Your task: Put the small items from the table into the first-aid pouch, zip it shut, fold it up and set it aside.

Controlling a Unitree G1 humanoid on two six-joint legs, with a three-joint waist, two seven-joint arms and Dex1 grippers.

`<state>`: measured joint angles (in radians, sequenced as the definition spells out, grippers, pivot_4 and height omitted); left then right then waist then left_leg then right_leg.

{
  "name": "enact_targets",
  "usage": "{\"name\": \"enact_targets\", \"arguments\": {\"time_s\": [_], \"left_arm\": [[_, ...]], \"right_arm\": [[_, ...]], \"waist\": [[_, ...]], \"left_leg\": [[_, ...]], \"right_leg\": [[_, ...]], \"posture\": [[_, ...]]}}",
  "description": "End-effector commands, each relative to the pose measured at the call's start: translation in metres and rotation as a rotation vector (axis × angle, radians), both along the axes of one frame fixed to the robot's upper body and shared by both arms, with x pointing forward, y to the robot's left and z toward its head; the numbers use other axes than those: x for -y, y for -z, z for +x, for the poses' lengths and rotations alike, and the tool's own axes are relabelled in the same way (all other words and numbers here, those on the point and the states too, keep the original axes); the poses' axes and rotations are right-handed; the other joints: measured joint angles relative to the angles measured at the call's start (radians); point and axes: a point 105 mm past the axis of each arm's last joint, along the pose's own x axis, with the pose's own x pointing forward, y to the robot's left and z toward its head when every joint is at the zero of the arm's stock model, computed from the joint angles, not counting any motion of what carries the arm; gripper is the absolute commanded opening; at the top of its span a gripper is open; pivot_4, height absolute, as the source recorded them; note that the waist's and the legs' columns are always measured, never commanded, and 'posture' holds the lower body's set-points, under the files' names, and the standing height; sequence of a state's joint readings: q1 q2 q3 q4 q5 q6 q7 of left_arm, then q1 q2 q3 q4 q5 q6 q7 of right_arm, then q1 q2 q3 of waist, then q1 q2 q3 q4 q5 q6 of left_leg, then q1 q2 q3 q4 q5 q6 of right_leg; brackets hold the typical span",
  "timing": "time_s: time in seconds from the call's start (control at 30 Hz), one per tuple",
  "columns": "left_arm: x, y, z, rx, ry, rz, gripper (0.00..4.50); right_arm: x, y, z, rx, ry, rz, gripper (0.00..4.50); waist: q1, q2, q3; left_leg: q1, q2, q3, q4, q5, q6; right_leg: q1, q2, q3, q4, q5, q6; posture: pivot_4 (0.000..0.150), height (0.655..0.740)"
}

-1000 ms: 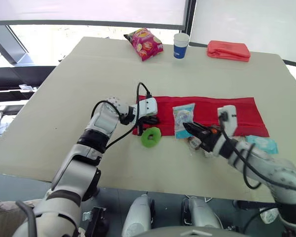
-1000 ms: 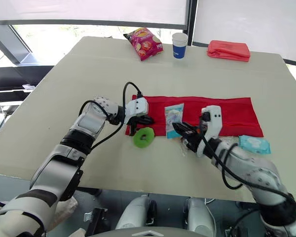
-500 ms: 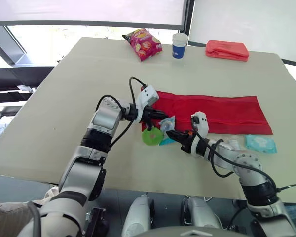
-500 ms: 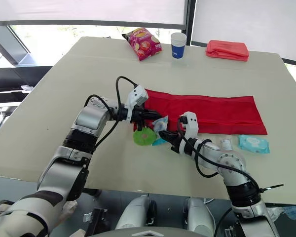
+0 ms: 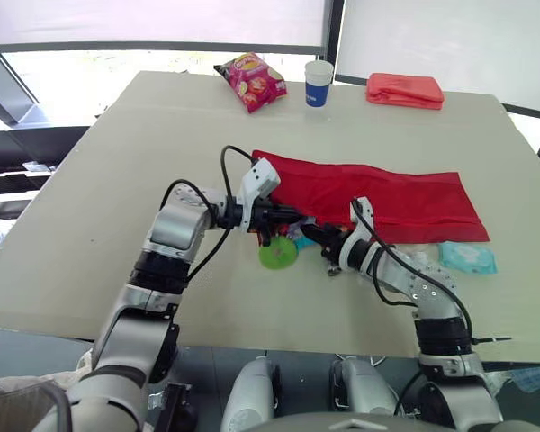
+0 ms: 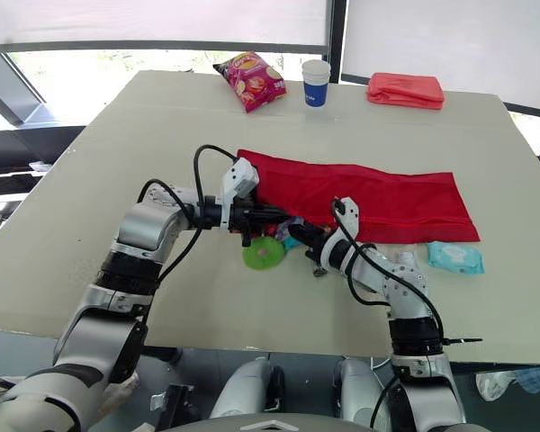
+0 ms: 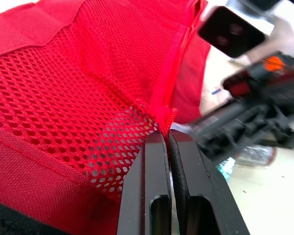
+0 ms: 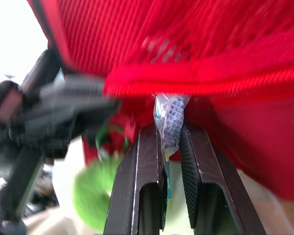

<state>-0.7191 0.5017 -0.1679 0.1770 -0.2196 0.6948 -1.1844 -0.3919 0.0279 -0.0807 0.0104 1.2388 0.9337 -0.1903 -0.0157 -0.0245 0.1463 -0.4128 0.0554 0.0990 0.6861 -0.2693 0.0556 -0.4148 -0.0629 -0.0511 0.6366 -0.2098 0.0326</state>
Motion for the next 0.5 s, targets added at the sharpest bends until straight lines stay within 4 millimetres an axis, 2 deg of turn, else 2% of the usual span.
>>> {"name": "enact_targets", "arguments": {"time_s": [0.03,0.2,0.3,0.4,0.47,0.5], "left_arm": [[0.004,0.003,-0.012,-0.041,0.073,0.0,0.0],[-0.005,0.009,-0.005,-0.038,0.047,0.046,0.0],[-0.011,0.011,0.0,-0.013,0.04,0.076,0.0],[-0.018,0.012,0.009,0.014,0.018,0.108,0.0],[-0.021,0.012,0.014,0.024,0.004,0.119,0.0],[-0.022,0.012,0.016,0.031,-0.001,0.123,0.0]], "right_arm": [[0.008,-0.02,0.009,0.012,0.072,0.121,0.04],[-0.005,-0.023,0.017,-0.005,0.059,0.141,0.04],[-0.012,-0.017,0.02,-0.01,0.046,0.091,0.04],[-0.009,-0.008,0.025,0.029,0.064,0.005,0.04],[-0.002,-0.009,0.026,0.066,0.08,-0.01,1.05],[0.005,-0.007,0.026,0.103,0.087,-0.061,1.28]], "waist": [[0.0,0.0,0.0],[-0.001,0.0,0.0],[-0.002,0.0,0.0],[-0.003,0.0,0.0],[-0.003,0.0,0.0],[-0.003,0.0,0.0]], "left_leg": [[0.0,0.0,0.0,0.0,0.0,0.0],[0.0,0.0,0.0,0.0,0.001,-0.001],[0.0,0.0,0.001,0.0,0.0,0.0],[0.0,0.0,0.001,-0.001,0.0,-0.001],[0.0,0.0,0.001,-0.001,0.0,-0.001],[0.0,0.0,0.001,-0.001,0.0,-0.001]], "right_leg": [[0.0,0.0,0.0,0.0,0.0,0.0],[0.0,0.0,0.0,0.0,0.0,0.0],[-0.001,0.0,0.001,0.001,0.0,0.0],[-0.002,0.0,0.001,0.001,0.0,0.0],[-0.002,0.001,0.002,0.001,0.0,0.0],[-0.002,0.001,0.002,0.002,0.0,0.0]], "posture": [[0.15,0.74],[0.15,0.74],[0.15,0.74],[0.15,0.74],[0.15,0.74],[0.15,0.74]]}}
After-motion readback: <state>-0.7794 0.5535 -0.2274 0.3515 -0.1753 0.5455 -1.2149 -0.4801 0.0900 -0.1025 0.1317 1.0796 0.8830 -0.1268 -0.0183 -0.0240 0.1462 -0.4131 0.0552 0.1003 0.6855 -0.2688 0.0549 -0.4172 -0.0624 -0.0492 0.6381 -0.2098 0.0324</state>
